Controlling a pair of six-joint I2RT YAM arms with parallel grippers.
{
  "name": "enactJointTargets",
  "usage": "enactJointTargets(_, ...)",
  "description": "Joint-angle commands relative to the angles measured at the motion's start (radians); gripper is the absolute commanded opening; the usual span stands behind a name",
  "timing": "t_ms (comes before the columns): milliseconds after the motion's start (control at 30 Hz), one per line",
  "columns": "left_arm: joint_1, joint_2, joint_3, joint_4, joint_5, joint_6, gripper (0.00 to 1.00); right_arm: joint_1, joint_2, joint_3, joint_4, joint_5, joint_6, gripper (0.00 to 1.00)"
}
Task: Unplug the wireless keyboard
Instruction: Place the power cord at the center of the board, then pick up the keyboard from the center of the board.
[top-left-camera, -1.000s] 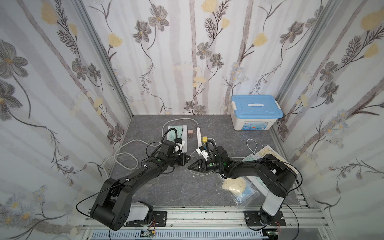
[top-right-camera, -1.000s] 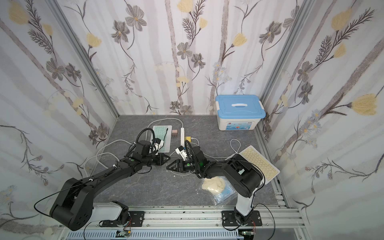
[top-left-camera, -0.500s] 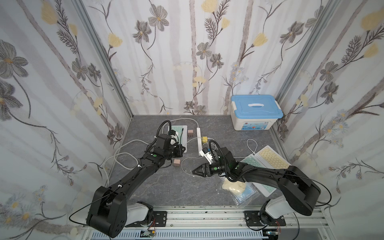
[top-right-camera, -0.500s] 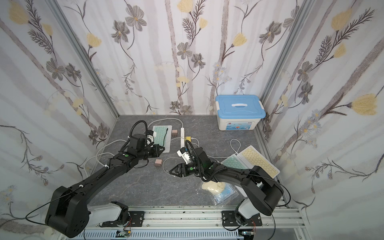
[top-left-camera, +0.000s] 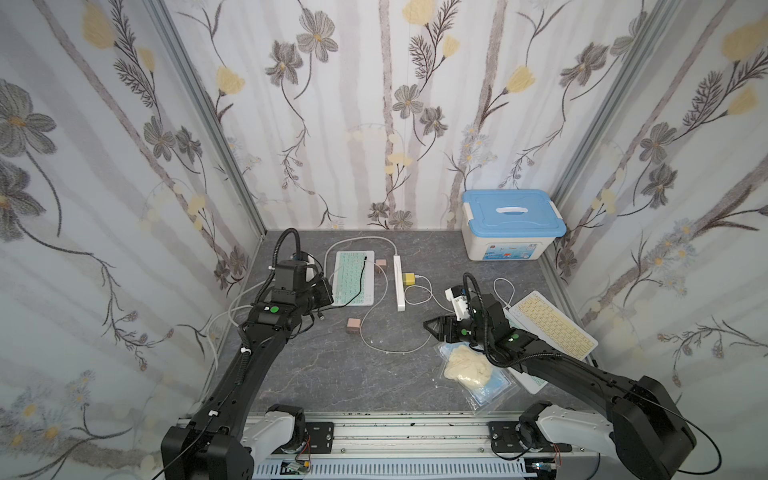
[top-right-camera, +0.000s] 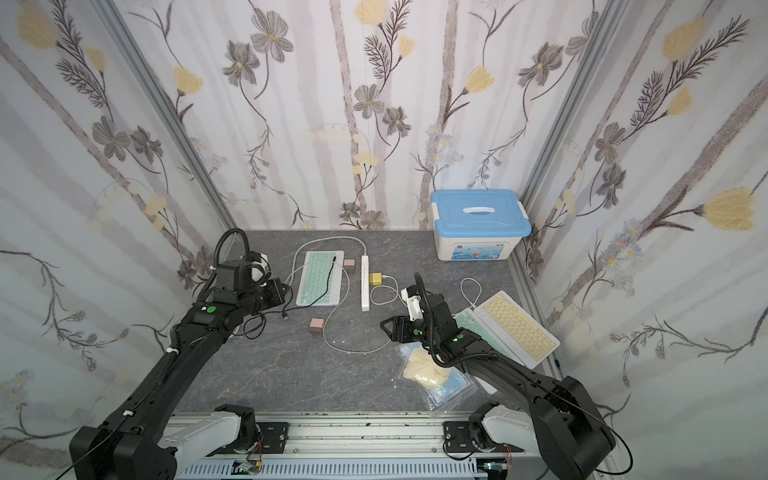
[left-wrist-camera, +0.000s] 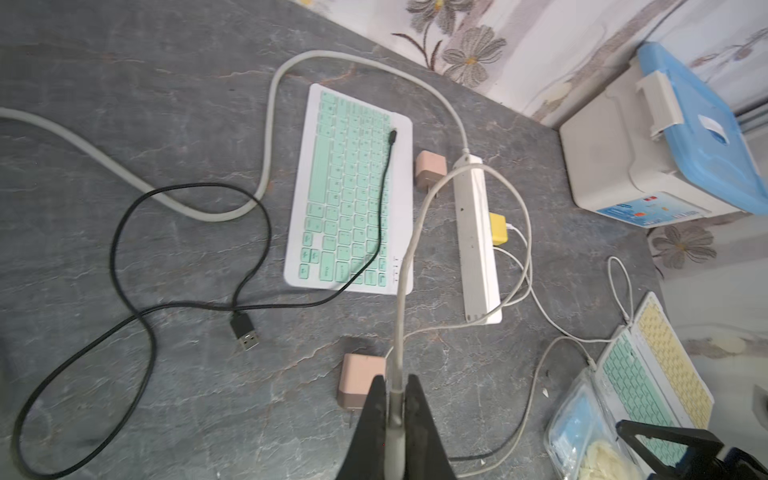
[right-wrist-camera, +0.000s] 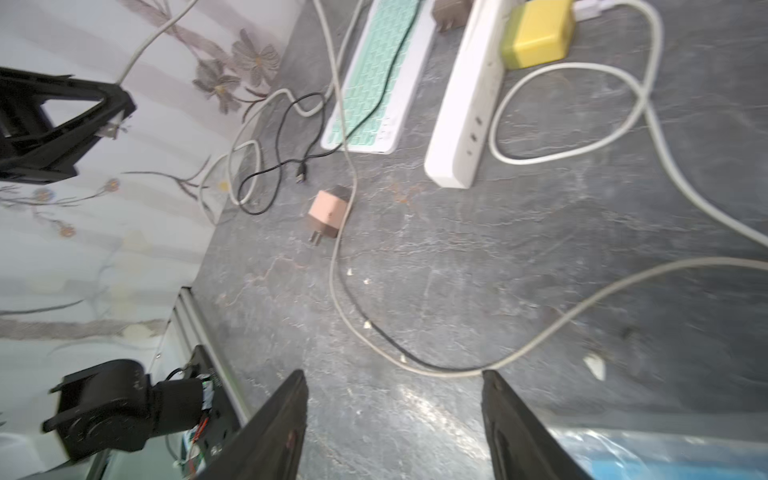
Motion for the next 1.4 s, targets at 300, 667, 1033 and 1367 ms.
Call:
enactJointTargets(300,0.037,0.088,-0.082,0.070,0.103,-0.070,0.00,-0.079,-0.099,-0.117,-0.073,0.154,0.011,0.72)
enactJointTargets(667,-0.023,0.183,-0.172,0.137,0.061,-0.083,0.40,-0.101,-0.083,-0.122,-0.054,0.153,0.013,0.72)
enactJointTargets(1033,-0.066,0.096,-0.057,-0.026,-0.015,0.014,0.67,-0.161,-0.069,-0.076,-0.069,0.177,-0.003,0.74)
enactJointTargets(1367,-0.491,0.372,0.079,0.121,0.144,0.211,0.62,-0.306,-0.071,-0.087,-0.068,0.189,0.022,0.75)
